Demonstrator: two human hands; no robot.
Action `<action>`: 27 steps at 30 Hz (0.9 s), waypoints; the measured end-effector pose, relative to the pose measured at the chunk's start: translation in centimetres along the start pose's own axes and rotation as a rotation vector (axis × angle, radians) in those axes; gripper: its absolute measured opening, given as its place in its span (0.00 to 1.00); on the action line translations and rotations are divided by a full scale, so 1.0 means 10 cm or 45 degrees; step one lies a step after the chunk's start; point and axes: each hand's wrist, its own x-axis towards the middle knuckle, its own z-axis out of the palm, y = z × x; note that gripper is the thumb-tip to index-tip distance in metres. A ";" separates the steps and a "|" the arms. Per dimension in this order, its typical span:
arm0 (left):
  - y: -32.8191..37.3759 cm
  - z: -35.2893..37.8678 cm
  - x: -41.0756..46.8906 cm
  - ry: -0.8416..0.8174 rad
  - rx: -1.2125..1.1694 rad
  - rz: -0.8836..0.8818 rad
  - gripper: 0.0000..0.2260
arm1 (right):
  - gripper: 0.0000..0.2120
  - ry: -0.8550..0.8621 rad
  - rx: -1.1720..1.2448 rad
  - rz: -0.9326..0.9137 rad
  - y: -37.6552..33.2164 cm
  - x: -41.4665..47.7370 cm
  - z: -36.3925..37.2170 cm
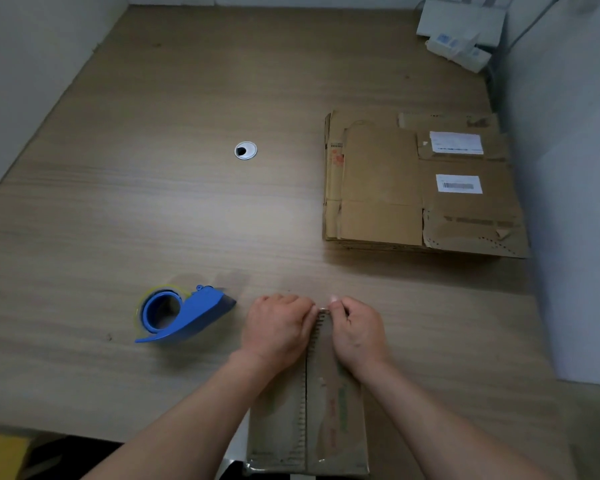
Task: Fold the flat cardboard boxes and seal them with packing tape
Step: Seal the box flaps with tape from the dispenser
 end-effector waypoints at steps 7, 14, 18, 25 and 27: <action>0.10 -0.05 0.02 -0.059 -0.091 -0.269 0.22 | 0.19 -0.127 0.177 0.138 0.03 0.00 -0.02; 0.03 0.02 -0.78 0.246 -0.767 -0.435 0.36 | 0.20 -0.274 0.523 0.368 0.14 0.05 -0.20; 0.04 0.25 -0.96 0.070 -0.927 -0.515 0.38 | 0.21 -0.249 0.395 0.301 0.11 -0.02 -0.08; -0.12 0.23 -1.19 0.226 -1.099 -0.562 0.42 | 0.31 -0.026 0.353 0.245 0.19 -0.91 -0.32; -0.03 0.25 -1.49 0.219 -1.011 -0.448 0.46 | 0.34 -0.052 0.418 0.218 0.32 -1.39 -0.28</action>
